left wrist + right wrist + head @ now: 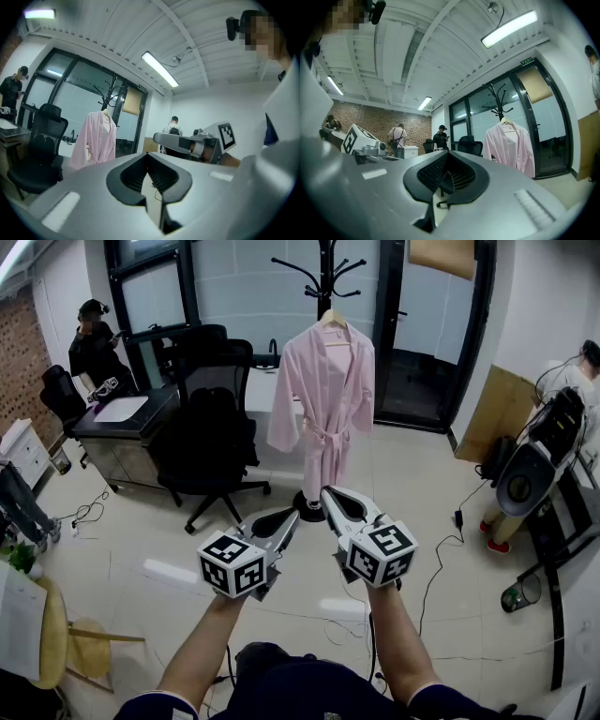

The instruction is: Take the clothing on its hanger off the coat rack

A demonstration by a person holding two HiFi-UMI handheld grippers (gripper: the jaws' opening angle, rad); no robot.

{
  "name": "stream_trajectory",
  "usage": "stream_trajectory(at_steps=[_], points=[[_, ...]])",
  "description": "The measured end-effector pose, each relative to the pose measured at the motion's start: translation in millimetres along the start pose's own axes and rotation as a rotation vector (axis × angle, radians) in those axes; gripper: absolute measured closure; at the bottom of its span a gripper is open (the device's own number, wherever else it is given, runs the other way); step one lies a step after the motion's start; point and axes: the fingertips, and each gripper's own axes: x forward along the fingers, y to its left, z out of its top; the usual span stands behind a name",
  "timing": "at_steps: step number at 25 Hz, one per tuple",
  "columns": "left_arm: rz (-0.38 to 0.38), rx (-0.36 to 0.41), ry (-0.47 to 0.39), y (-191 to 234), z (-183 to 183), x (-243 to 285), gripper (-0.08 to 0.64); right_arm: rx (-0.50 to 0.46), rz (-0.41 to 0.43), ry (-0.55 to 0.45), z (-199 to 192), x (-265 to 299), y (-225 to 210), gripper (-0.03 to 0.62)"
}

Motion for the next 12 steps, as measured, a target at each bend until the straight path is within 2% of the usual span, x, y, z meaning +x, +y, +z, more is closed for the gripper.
stream_trajectory(at_steps=[12], points=[[-0.020, 0.007, -0.003, 25, 9, 22, 0.548, 0.002, -0.015, 0.008, -2, 23, -17, 0.591]])
